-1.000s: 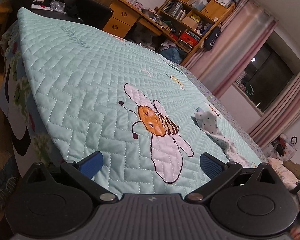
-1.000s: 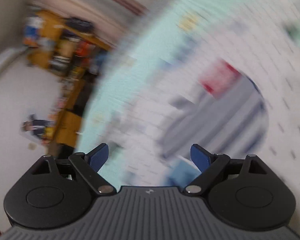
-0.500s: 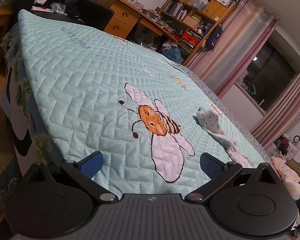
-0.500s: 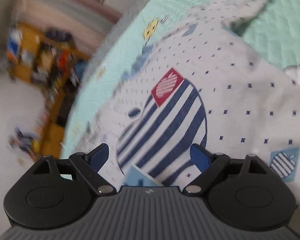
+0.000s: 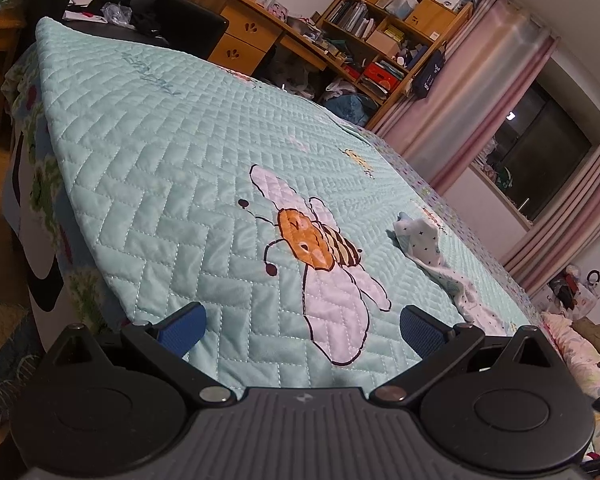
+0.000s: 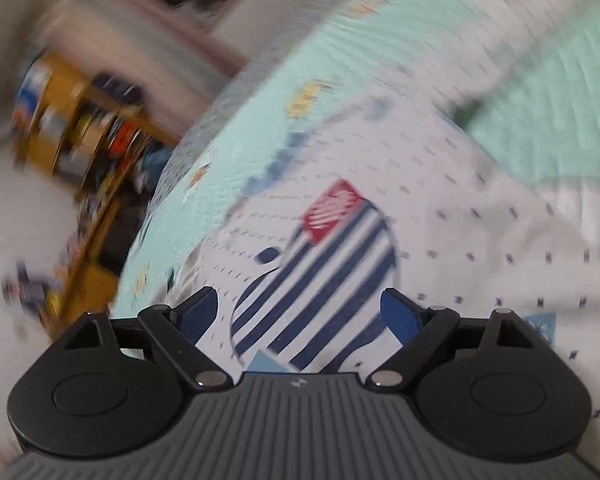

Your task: Fold clothes

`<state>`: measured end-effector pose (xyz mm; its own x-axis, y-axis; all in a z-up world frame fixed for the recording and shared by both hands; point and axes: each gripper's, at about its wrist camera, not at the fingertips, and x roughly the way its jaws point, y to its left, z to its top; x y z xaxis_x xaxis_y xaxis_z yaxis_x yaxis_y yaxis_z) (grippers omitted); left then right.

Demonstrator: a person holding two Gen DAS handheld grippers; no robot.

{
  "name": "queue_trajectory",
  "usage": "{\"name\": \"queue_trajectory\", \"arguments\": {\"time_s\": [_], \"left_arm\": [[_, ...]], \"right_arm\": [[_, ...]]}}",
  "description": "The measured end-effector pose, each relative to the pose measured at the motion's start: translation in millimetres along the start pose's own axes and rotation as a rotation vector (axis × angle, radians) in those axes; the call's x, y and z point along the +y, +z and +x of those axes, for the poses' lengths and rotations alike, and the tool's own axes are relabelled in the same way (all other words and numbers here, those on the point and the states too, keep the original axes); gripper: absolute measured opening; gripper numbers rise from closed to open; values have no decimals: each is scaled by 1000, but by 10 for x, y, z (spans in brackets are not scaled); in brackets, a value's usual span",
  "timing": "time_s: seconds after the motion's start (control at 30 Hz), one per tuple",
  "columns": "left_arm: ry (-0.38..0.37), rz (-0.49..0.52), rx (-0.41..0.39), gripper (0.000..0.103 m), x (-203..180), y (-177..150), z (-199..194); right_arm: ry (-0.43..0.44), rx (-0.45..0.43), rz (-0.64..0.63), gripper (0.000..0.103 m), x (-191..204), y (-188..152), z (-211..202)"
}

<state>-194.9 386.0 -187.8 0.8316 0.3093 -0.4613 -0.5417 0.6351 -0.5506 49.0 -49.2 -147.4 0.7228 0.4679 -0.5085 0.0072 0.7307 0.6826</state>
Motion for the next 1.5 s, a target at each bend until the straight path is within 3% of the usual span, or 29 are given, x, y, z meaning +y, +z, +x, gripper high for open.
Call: {"name": "queue_trajectory", "arguments": {"time_s": [0.07,0.17,0.27,0.33,0.4,0.57,0.7,0.8,1.0,1.1,1.17,1.33,1.47,1.5], "left_arm": [[6,7,0,102,-16,-4,4],[6,6,-1,102,-15,-4,4],[6,9,1,102,-7,-2,8],[2,9,2,102,1,-1,7],[2,10,2,102,5,0,11],[19,25,2,102,-33,-11,14],[20,23,3,102,-36,-11,8],[19,25,5,102,-32,-10,3],[33,34,5,102,-62,-21,12],[31,33,5,102,-67,-21,1],[27,32,5,102,-66,-21,2],[39,45,6,102,-92,-27,24],[40,51,9,102,-91,-23,27],[39,50,10,102,-87,-21,24]], "right_arm": [[28,2,-79,89,151,-27,-77],[78,24,-68,89,170,-5,-61],[38,137,80,89,-128,24,236],[45,128,176,88,-311,5,290],[48,104,159,88,-249,6,157],[89,111,-75,89,29,-52,-84],[28,203,-9,88,-202,-70,110],[54,182,19,88,-238,-36,52],[60,158,-153,89,-20,-18,-104],[11,229,-80,89,-149,-83,40],[31,198,-29,89,-178,-71,-31],[66,155,-112,89,-7,-14,-145],[28,245,-87,89,-103,-67,15],[40,232,-73,89,-135,-86,-24]]}}
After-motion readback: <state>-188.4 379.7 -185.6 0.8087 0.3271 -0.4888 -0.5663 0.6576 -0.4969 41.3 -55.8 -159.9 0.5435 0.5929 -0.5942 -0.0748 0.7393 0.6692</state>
